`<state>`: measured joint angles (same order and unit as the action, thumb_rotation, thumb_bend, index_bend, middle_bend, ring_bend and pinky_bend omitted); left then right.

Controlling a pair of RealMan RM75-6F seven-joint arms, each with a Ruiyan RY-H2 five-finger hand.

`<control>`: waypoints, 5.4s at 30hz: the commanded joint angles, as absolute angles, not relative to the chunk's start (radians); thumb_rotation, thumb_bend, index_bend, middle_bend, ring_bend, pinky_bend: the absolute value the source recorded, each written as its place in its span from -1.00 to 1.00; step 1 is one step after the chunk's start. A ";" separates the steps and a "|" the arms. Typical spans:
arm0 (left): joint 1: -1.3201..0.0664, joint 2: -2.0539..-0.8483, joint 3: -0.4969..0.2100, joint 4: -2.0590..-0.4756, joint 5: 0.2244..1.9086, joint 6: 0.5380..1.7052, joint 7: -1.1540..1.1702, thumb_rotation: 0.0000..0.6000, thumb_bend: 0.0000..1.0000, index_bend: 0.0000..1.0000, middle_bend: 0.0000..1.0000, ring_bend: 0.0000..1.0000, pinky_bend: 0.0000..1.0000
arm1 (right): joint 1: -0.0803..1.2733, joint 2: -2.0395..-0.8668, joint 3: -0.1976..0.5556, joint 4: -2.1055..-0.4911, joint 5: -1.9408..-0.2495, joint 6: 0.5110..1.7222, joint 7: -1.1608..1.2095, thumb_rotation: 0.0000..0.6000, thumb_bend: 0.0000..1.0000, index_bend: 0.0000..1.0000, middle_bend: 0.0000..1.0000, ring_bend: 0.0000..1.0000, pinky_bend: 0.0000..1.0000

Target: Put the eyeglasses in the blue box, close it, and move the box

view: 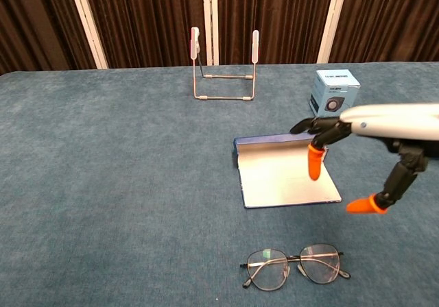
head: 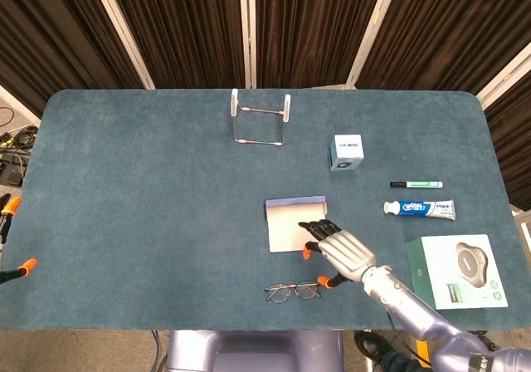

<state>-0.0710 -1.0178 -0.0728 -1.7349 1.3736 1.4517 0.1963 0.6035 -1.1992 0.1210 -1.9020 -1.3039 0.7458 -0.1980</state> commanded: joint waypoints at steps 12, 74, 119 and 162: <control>-0.078 -1.022 -0.071 -1.728 1.365 1.444 0.202 1.00 -1.00 -1.00 -1.00 -1.00 -1.00 | 0.710 -1.398 0.027 -1.854 -1.079 0.763 -0.507 1.00 -0.57 -0.11 -1.00 -1.00 -1.00; -0.094 -1.034 -0.067 -1.726 1.335 1.429 0.226 1.00 -1.00 -1.00 -1.00 -1.00 -1.00 | 0.746 -1.454 -0.020 -1.789 -1.079 0.845 -0.421 1.00 -0.26 0.26 -0.96 -1.00 -1.00; -0.111 -1.027 -0.089 -1.688 1.263 1.380 0.179 1.00 -1.00 -1.00 -1.00 -1.00 -1.00 | 0.882 -1.673 0.209 -1.340 -0.814 0.879 -0.451 1.00 -0.24 0.20 -0.97 -1.00 -1.00; -0.121 -1.033 -0.088 -1.690 1.255 1.373 0.190 1.00 -1.00 -1.00 -1.00 -1.00 -1.00 | 0.875 -1.767 0.188 -1.189 -0.957 0.874 -0.452 1.00 -0.87 -0.73 -1.00 -1.00 -1.00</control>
